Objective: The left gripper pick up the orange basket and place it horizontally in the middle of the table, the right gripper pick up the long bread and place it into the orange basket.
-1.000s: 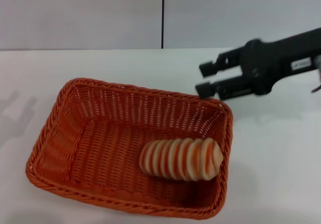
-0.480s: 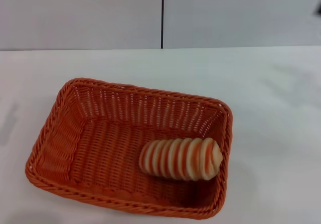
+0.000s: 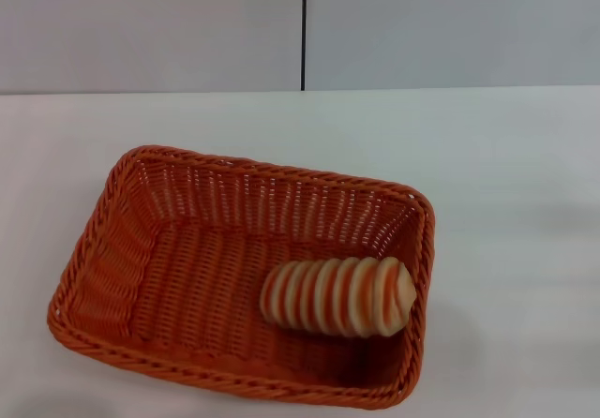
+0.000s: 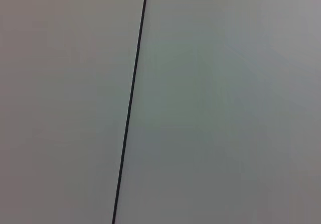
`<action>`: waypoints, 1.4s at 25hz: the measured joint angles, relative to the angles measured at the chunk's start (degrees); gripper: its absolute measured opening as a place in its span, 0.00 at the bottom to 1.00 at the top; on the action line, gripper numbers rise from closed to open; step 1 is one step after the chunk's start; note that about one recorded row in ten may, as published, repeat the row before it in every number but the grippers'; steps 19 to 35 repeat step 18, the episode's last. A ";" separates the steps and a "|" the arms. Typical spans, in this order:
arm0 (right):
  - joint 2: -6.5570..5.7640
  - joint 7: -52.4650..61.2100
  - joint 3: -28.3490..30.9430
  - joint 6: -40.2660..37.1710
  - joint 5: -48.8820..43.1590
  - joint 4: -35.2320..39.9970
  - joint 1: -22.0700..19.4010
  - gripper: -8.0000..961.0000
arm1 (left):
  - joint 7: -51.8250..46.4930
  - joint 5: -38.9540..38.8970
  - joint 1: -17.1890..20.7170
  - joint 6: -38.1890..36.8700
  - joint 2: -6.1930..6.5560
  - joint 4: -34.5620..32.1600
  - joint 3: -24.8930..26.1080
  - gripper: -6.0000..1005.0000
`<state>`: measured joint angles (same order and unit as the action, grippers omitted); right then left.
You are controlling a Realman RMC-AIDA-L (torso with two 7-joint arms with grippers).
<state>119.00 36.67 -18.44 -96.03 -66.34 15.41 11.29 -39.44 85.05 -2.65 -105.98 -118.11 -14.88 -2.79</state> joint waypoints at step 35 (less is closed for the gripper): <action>0.03 -19.24 10.96 2.81 0.08 -15.34 5.72 0.62 | 8.64 -0.12 -0.39 2.44 -0.19 7.26 0.09 0.53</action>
